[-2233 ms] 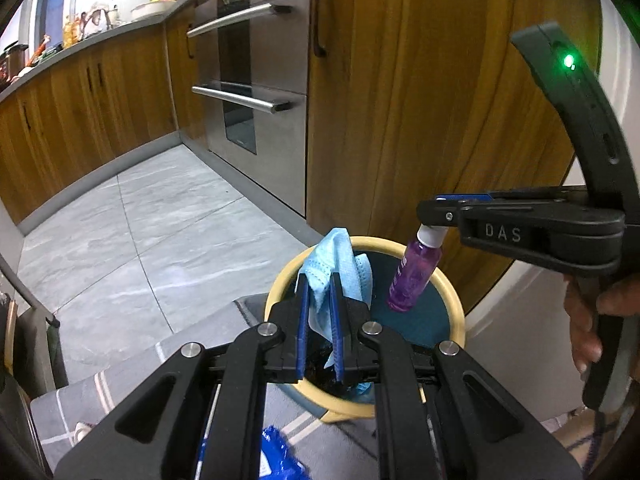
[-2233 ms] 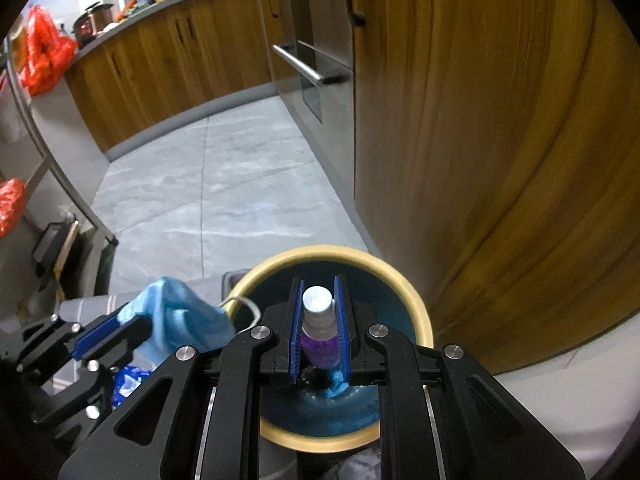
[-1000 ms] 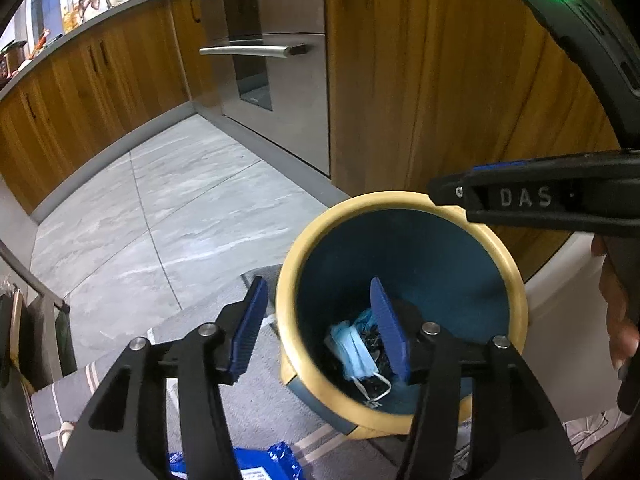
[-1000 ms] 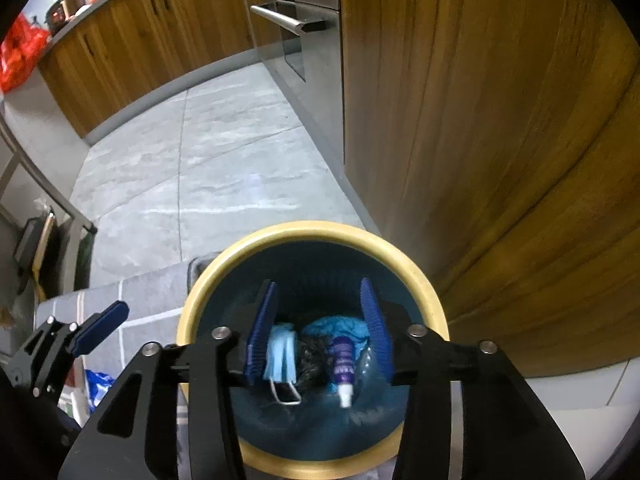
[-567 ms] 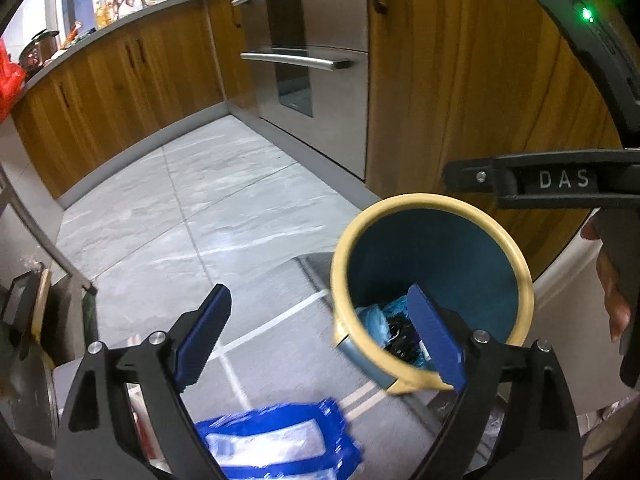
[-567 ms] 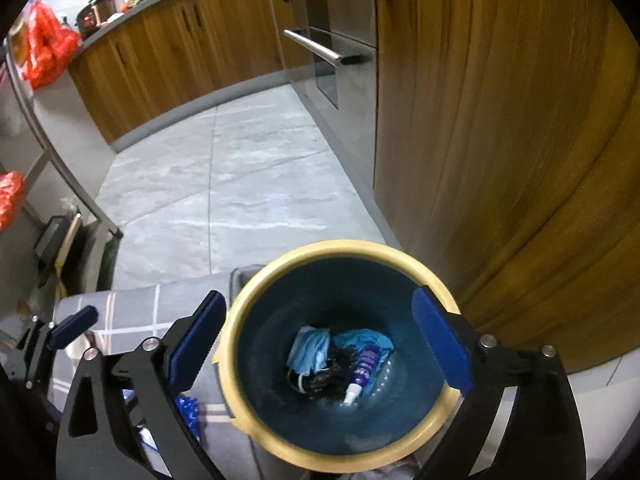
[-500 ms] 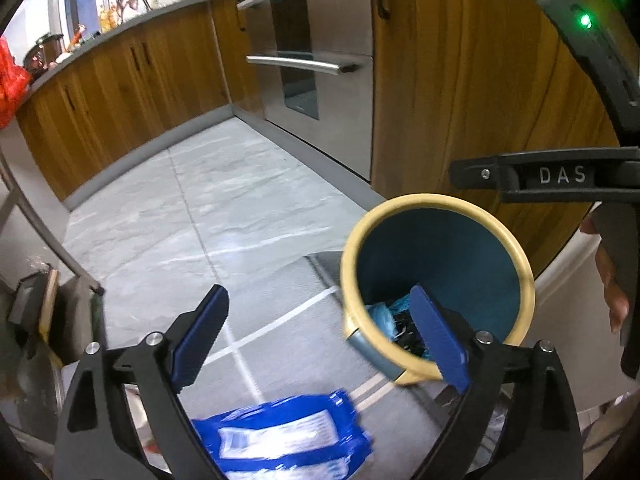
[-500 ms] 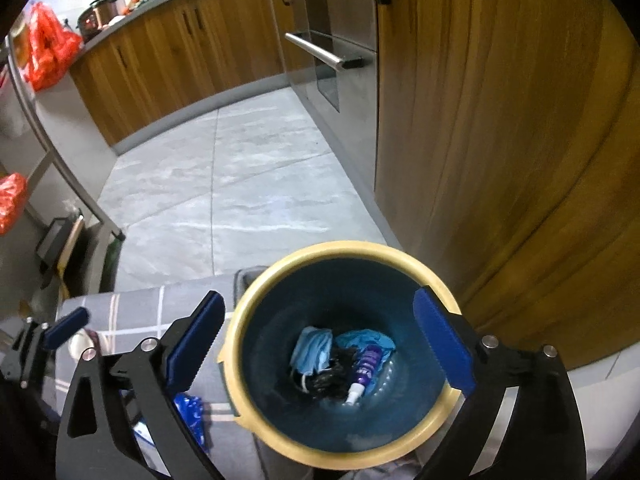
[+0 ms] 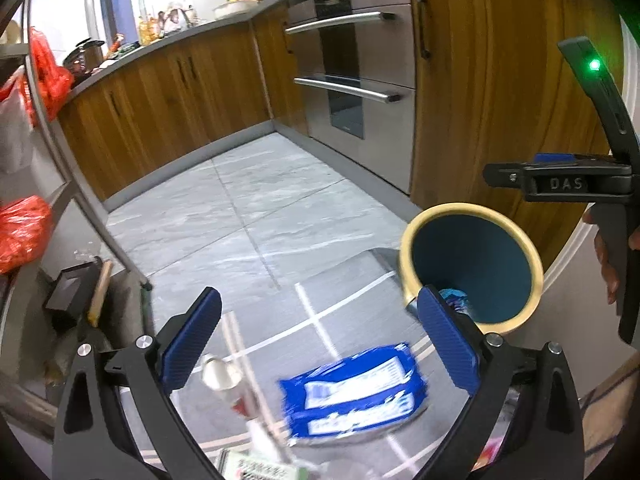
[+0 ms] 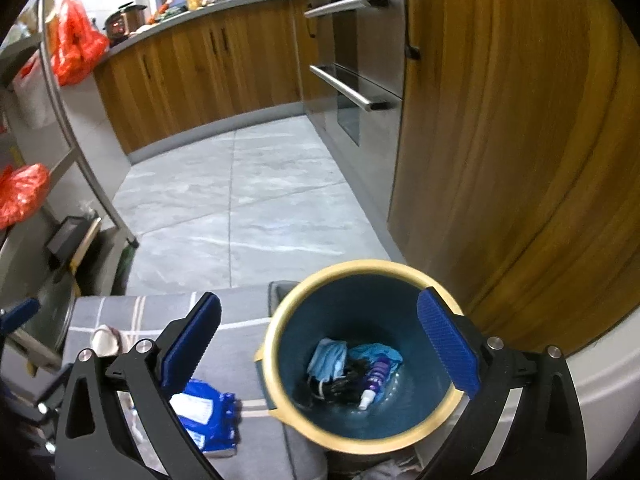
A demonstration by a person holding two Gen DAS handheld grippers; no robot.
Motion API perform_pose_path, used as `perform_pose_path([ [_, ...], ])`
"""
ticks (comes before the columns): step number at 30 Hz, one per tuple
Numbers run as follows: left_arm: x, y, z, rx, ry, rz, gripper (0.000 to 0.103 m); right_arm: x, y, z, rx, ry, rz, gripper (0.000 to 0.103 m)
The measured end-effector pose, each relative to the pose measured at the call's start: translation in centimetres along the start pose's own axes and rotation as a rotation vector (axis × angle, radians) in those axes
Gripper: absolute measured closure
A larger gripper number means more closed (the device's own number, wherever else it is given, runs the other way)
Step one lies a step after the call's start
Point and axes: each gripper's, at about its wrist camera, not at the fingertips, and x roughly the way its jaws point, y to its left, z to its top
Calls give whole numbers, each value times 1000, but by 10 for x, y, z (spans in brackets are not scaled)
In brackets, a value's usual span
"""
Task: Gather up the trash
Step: 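Withdraw both tools from the bin back toward the mat, then grasp the white paper cup with the left gripper while the right grips the blue wipes packet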
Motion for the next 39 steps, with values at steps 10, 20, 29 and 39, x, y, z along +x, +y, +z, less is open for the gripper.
perform_pose_path([
  [10,-16,57,-35,-129,17,79,6,-11,43,-11,-94,7,38,5],
  [20,-20,95,-61,-218,63,94,6,4,82,-22,-141,77,106,5],
  [29,-21,122,-81,-284,120,113,6,15,113,-38,-157,170,136,5],
  [39,-6,125,-90,-257,165,137,6,50,122,-62,-170,301,81,5],
])
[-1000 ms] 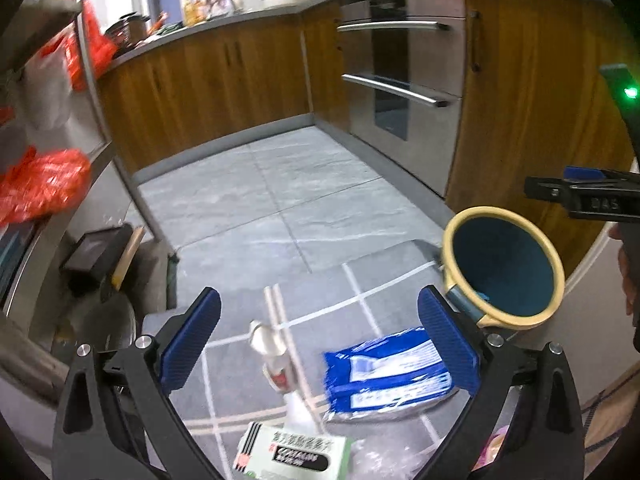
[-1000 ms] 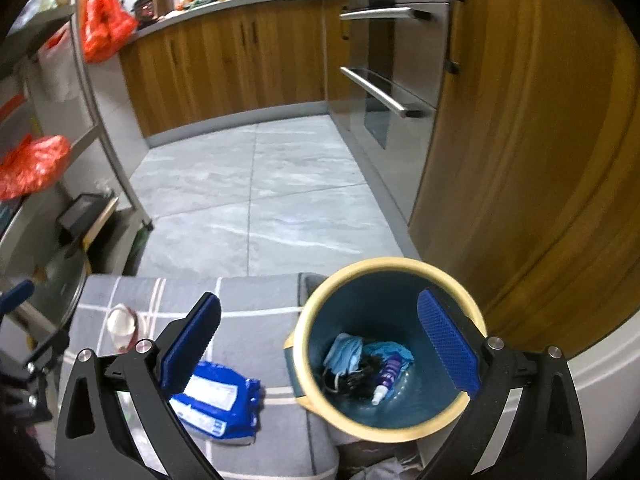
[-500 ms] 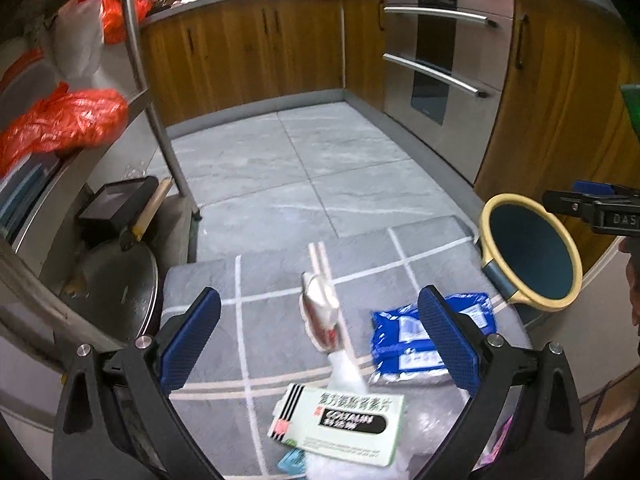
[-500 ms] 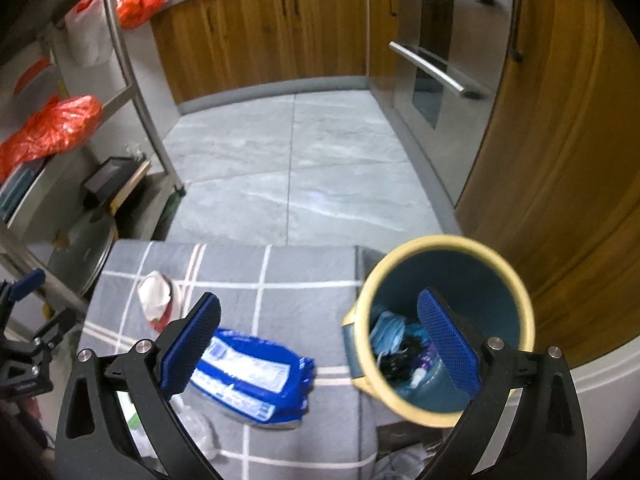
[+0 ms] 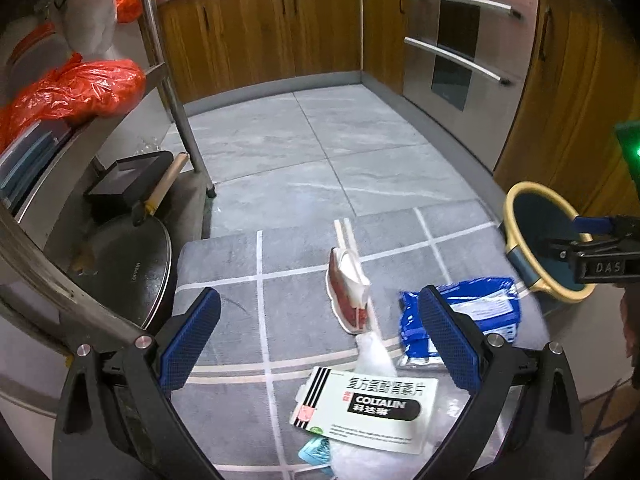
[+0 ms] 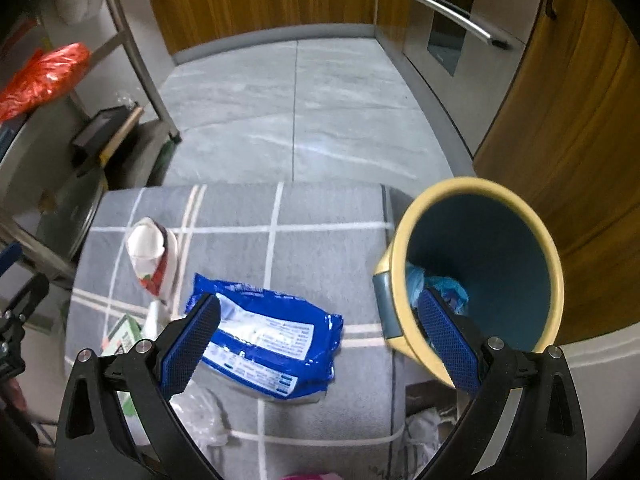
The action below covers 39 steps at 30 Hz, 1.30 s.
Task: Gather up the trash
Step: 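Grasp the white paper cup with the left gripper while the right grips the blue wipes packet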
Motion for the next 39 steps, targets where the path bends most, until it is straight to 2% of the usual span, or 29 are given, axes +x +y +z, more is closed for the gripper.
perform_pose_path([
  [5,25,-9,-2,71,22,40,6,17,-5,0,43,36,3,5],
  [8,42,-13,-1,91,37,39,6,29,-6,4,48,44,1,5],
  [13,69,-17,2,63,75,11,6,52,-7,5,48,87,26,7],
  [18,97,-27,1,79,113,36,7,71,-8,3,61,141,53,8],
  [20,104,-26,2,59,124,34,8,75,-8,3,73,152,71,14],
  [22,111,-26,5,34,136,20,14,82,-9,2,82,178,81,28],
  [24,114,-27,7,32,141,10,23,88,-9,0,78,205,87,35],
  [28,122,-31,10,44,153,-3,34,97,-9,-5,57,241,84,47],
  [30,127,-31,9,38,171,-18,44,101,-11,-8,61,267,92,51],
  [34,134,-31,6,35,197,-21,53,107,-16,-12,86,308,110,51],
  [36,136,-29,4,33,208,-28,64,109,-16,-12,91,318,114,51],
  [39,136,-28,4,20,205,-36,67,113,-16,-16,93,351,107,51],
])
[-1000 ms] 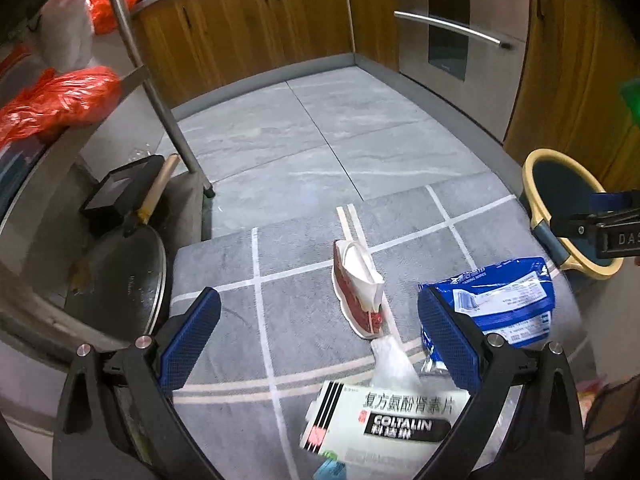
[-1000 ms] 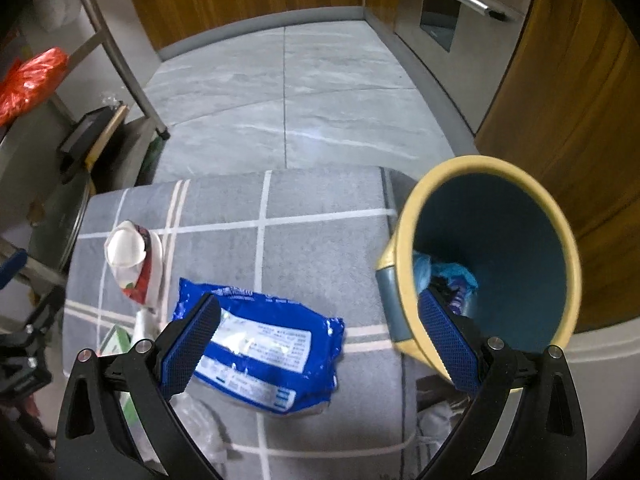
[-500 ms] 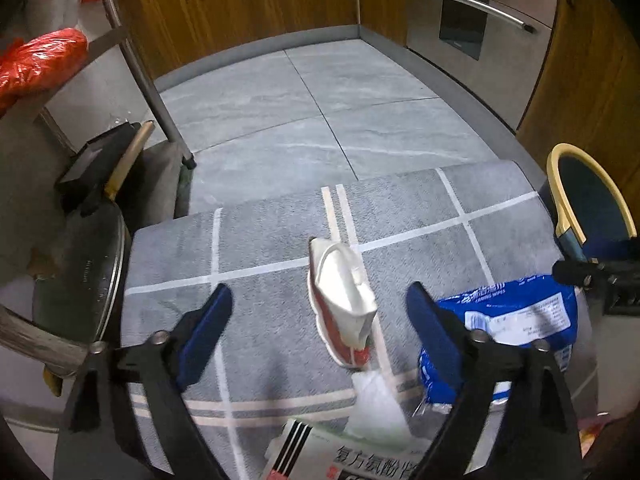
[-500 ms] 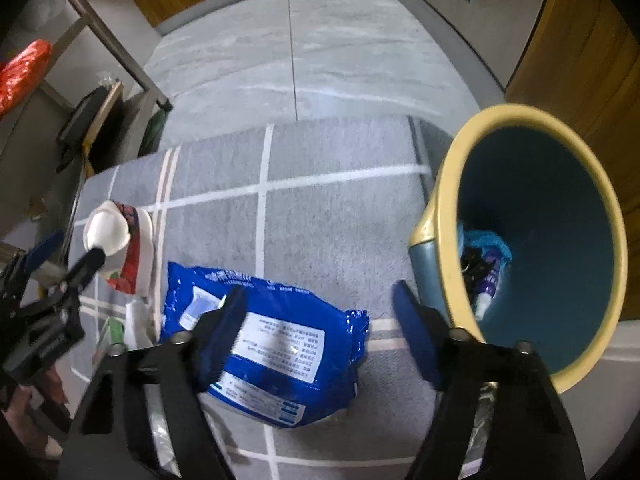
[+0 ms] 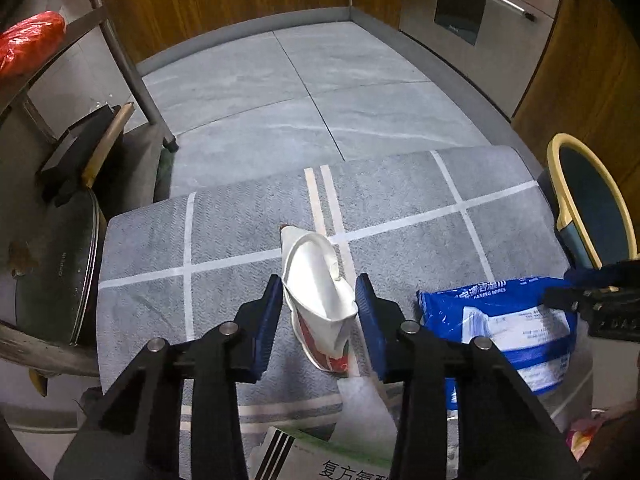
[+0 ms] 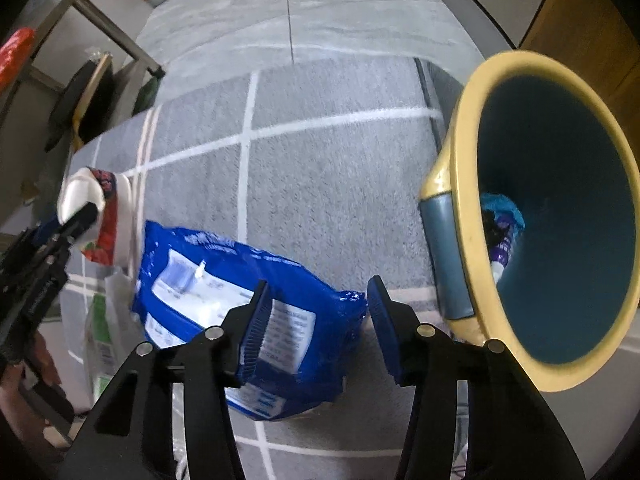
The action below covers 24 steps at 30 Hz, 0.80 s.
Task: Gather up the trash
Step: 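Grasp the white paper cup with the left gripper while the right grips the blue wipes packet, then lift the paper cup and wipes packet and carry both over the bin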
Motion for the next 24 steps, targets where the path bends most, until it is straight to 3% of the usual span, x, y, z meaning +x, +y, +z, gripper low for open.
perform_pose_path([
  [3,1,0,0,1,6,-10,72,6,1,-2,12,34,19,50],
  [5,0,-2,0,7,6,-7,72,5,3,-2,14,36,28,55],
  [10,-2,-3,0,14,5,-14,74,-5,5,-1,10,25,73,86],
  [14,-8,-3,2,16,-10,-21,74,-26,16,0,-22,-26,119,89],
  [24,-38,-6,10,-7,-86,-54,75,-88,37,5,-158,-236,99,92],
])
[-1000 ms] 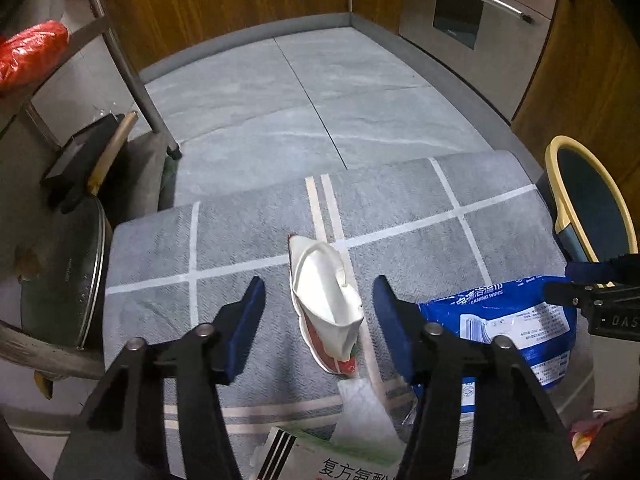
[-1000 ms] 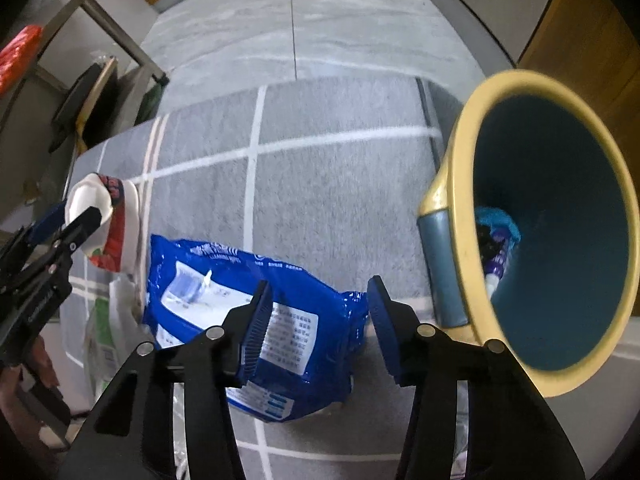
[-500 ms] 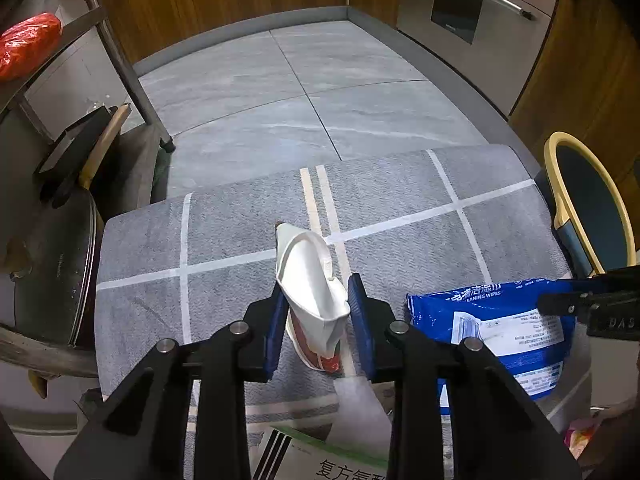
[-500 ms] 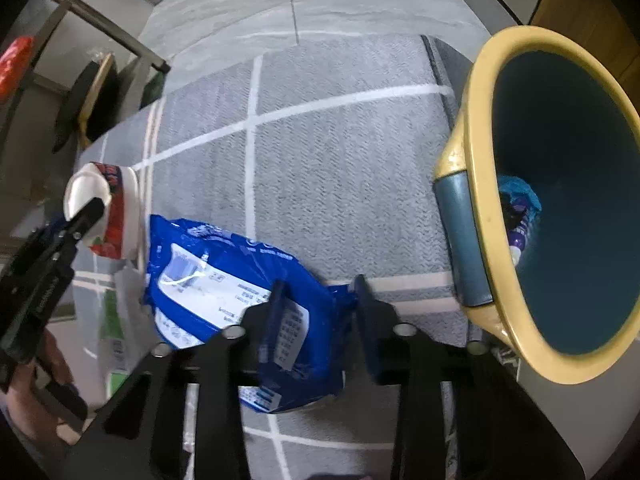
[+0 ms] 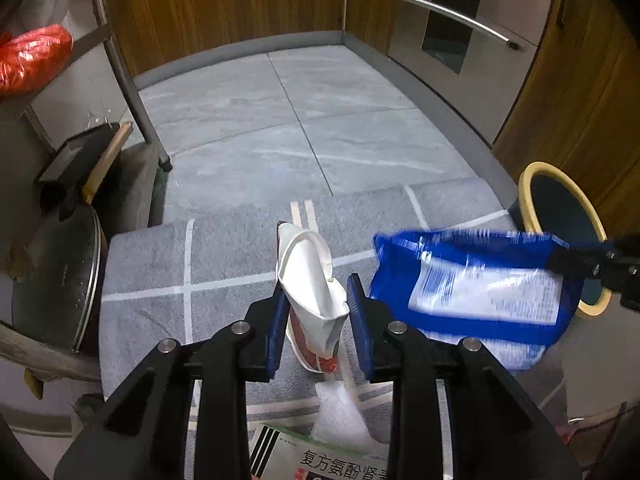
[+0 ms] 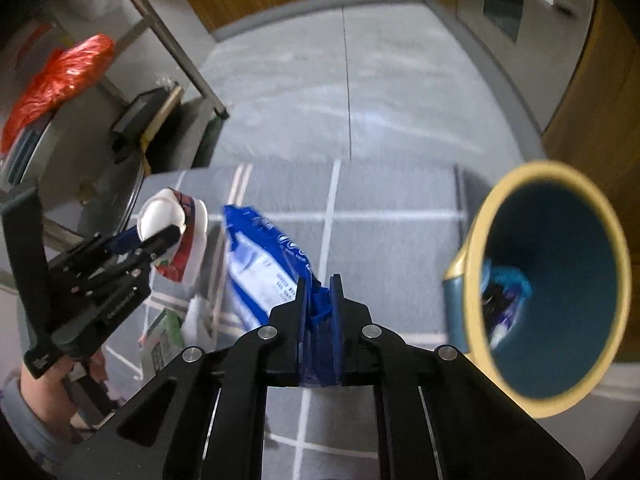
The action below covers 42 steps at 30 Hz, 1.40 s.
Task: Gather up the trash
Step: 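Lift the paper cup and wipes packet and carry both over the bin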
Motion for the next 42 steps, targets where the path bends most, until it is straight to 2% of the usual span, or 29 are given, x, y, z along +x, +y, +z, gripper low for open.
perform_pose_path([
  [3,-10,-4,4,16,-29,-8,75,-16,8,1,-59,-66,-45,92],
  [8,-28,-14,10,40,-74,-20,75,-33,8,4,-80,-123,-57,92],
  [27,-62,-45,25,117,-166,-50,75,-69,-11,11,-36,-230,-92,92],
  [37,-74,-75,34,153,-195,-110,75,-93,-23,4,-20,-289,-121,92],
  [42,-79,-98,36,181,-210,-150,75,-121,-36,-3,2,-361,-166,92],
])
